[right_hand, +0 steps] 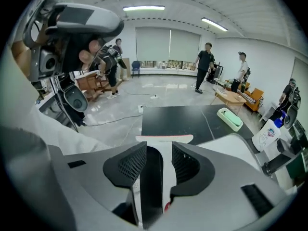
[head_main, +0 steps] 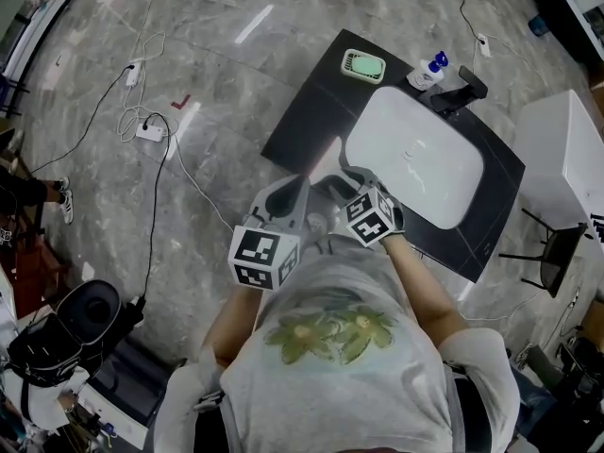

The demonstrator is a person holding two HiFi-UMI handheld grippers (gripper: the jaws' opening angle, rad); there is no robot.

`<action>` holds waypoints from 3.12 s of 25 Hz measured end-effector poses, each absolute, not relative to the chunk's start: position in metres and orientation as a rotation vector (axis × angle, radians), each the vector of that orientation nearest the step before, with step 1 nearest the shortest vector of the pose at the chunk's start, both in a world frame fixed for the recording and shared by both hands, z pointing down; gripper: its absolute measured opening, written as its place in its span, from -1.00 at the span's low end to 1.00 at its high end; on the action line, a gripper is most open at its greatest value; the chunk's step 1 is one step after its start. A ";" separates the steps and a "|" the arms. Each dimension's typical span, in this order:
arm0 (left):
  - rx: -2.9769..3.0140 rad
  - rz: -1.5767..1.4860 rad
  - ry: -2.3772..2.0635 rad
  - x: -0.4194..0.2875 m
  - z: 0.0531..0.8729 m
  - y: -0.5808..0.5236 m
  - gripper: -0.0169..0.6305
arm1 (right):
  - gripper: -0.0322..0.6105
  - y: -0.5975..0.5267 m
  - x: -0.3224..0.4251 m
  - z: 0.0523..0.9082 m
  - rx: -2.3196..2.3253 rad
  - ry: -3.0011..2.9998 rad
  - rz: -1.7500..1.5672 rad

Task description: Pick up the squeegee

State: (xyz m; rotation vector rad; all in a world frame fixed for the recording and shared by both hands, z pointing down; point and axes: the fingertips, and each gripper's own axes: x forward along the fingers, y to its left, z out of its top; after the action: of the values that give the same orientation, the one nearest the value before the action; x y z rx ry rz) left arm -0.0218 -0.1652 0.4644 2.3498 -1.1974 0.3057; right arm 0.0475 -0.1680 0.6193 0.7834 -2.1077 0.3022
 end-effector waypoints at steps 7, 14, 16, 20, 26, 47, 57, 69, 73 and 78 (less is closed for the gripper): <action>2.340 0.308 -1.201 -0.027 0.465 -0.173 -0.92 | -0.47 -0.172 0.055 0.643 0.758 -2.045 0.299; 2.337 0.308 -1.191 -0.025 0.468 -0.176 -0.92 | -0.47 -0.176 0.059 0.658 0.753 -2.015 0.279; 2.335 0.306 -1.192 -0.025 0.468 -0.176 -0.92 | -0.47 -0.176 0.060 0.662 0.751 -2.009 0.264; 2.328 0.304 -1.201 -0.028 0.470 -0.175 -0.92 | -0.47 -0.179 0.061 0.668 0.755 -2.004 0.256; 2.322 0.307 -1.211 -0.027 0.469 -0.175 -0.92 | -0.47 -0.181 0.062 0.674 0.741 -1.997 0.266; 2.322 0.312 -1.230 -0.031 0.470 -0.171 -0.92 | -0.58 -0.183 0.063 0.680 0.743 -1.992 0.263; 2.326 0.312 -1.236 -0.032 0.469 -0.170 -0.92 | -0.58 -0.189 0.066 0.669 0.783 -2.013 0.299; 2.335 0.309 -1.229 -0.031 0.468 -0.169 -0.92 | -0.58 -0.200 0.065 0.640 0.840 -2.038 0.326; 2.338 0.307 -1.227 -0.030 0.467 -0.168 -0.92 | -0.58 -0.203 0.066 0.626 0.868 -2.051 0.327; 2.342 0.305 -1.223 -0.028 0.466 -0.167 -0.92 | -0.58 -0.208 0.064 0.606 0.899 -2.083 0.315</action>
State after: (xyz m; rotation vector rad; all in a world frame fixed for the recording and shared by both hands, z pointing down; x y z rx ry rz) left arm -0.0284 -0.1668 0.4662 2.3417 -1.2234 0.3045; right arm 0.0639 -0.2084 0.6063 0.8987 -2.0827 0.3152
